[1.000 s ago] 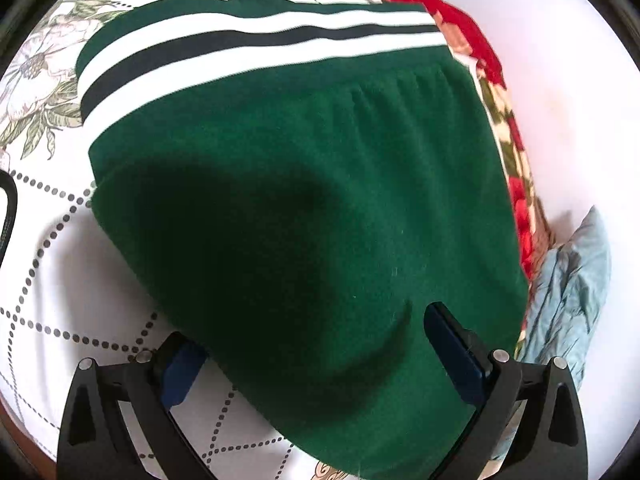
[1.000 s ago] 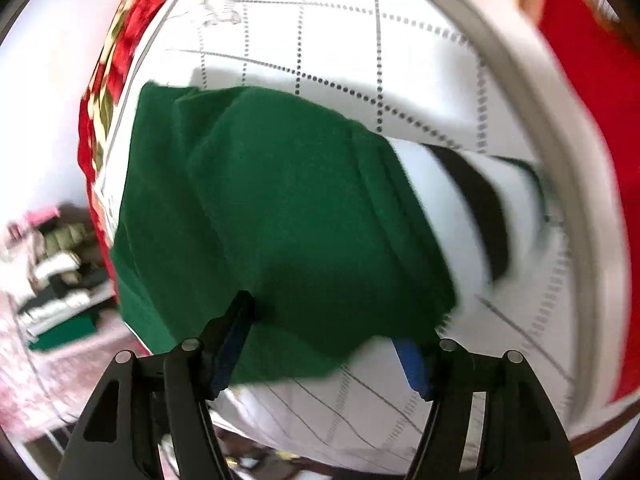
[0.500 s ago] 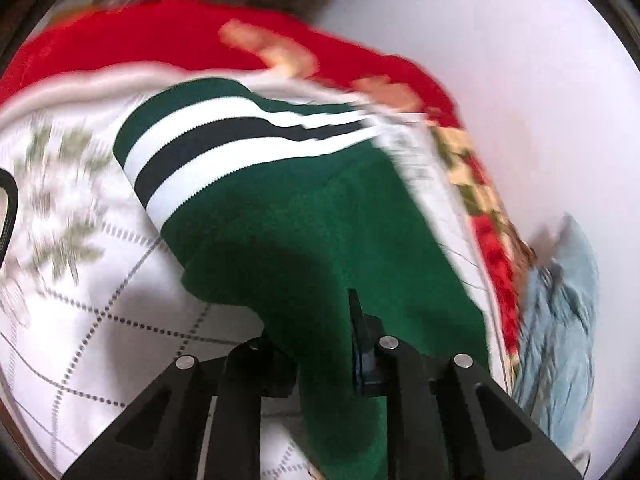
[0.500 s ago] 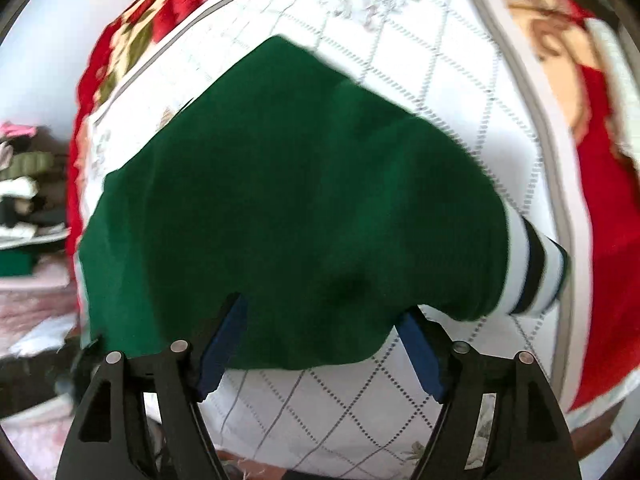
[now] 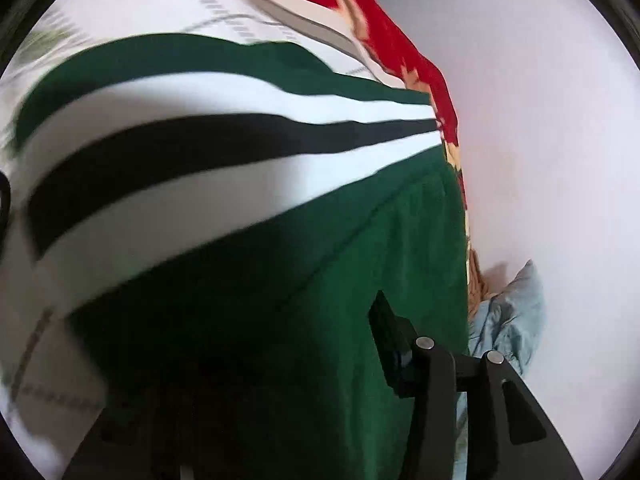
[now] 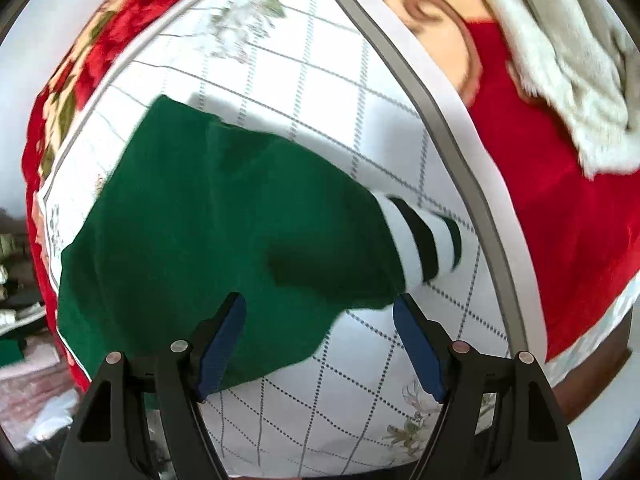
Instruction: Fold large clothes
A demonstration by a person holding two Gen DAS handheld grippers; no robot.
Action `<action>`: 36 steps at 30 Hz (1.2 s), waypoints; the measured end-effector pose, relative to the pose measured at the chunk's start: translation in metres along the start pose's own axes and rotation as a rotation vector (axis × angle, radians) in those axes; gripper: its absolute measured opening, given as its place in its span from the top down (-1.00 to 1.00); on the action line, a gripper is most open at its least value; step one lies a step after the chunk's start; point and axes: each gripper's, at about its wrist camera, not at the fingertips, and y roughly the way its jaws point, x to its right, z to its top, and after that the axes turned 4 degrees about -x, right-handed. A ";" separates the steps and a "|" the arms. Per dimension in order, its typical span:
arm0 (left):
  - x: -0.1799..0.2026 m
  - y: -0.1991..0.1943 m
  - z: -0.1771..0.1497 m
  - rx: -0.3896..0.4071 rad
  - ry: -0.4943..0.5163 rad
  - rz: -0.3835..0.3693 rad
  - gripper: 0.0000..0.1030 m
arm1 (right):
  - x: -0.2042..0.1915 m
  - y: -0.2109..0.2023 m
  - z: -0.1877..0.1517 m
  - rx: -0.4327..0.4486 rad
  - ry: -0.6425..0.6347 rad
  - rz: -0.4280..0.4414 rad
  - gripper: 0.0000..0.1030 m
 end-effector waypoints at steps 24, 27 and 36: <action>0.121 -0.099 0.027 0.289 0.501 0.393 0.83 | -0.210 0.099 -0.018 -0.219 -0.486 0.160 -0.22; 0.144 -0.103 0.004 0.306 0.601 0.407 0.83 | -0.158 0.060 -0.005 -0.155 -0.402 0.161 -0.49; 0.225 -0.067 -0.098 0.191 0.994 0.335 0.84 | -0.037 0.103 -0.013 -0.332 -0.221 0.221 -0.57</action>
